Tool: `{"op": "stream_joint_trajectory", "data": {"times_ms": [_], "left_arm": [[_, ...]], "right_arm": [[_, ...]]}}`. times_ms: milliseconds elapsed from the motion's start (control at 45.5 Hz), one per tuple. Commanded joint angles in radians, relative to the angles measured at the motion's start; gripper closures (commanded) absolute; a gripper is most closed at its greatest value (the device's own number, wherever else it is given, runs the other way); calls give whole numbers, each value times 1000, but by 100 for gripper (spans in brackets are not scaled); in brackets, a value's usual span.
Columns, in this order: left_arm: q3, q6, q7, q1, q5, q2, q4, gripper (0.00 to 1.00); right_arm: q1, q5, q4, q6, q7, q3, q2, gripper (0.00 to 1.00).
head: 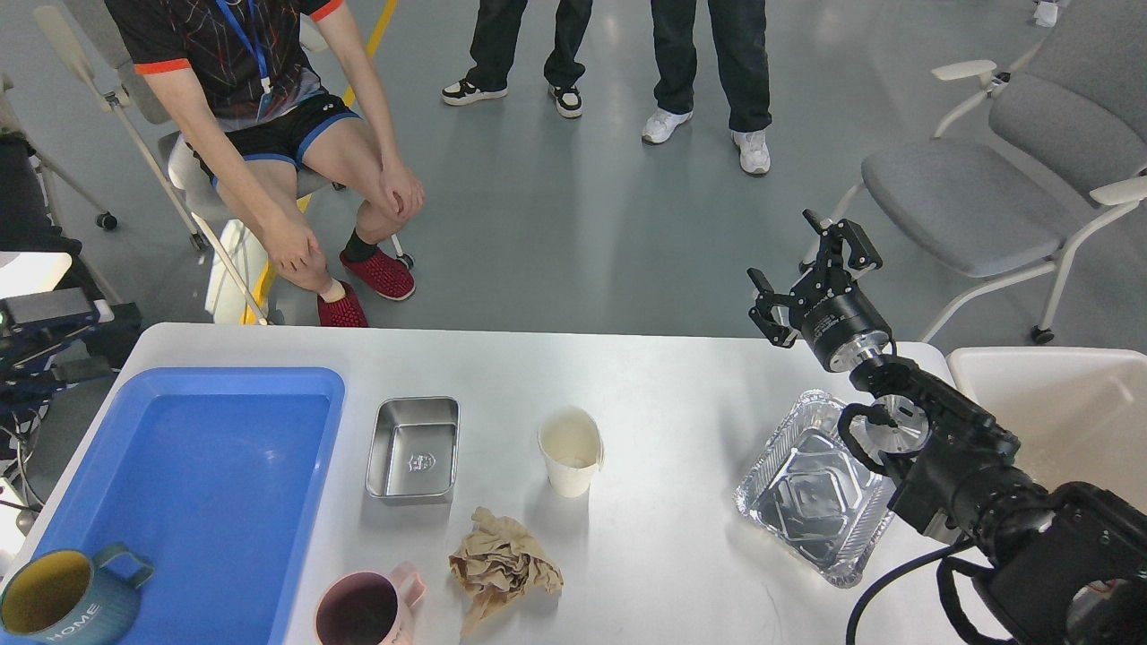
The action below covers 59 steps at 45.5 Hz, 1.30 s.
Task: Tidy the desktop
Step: 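Move the left gripper down past the blue basin toward the pink mug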
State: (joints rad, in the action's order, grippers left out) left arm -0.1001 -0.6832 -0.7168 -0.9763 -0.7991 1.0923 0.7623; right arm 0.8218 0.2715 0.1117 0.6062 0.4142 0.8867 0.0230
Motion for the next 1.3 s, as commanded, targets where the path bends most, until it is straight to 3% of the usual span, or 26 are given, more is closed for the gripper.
{"op": "stream_joint_trajectory", "data": {"times_ms": [0, 132, 220, 395, 549, 1273], "left_arm": [[6, 1, -1, -41, -170, 245, 274, 3], [5, -4, -4, -38, -287, 437, 429, 3], [5, -18, -21, -39, -330, 507, 450, 3], [11, -67, -59, -48, -335, 521, 450, 3], [14, -62, -44, -53, -333, 505, 450, 3], [-27, -56, -18, 11, -623, -44, 439, 3]], "right_arm": [[0, 0, 0, -2, 0, -2, -14, 0], [0, 0, 0, -2, 0, -5, -24, 0], [7, 0, 0, -2, 0, -5, -25, 0], [14, 0, 0, -3, 0, -6, -37, 0], [14, 0, 0, -5, 0, -8, -40, 0], [36, 0, 3, -17, 0, -5, -75, 0]]}}
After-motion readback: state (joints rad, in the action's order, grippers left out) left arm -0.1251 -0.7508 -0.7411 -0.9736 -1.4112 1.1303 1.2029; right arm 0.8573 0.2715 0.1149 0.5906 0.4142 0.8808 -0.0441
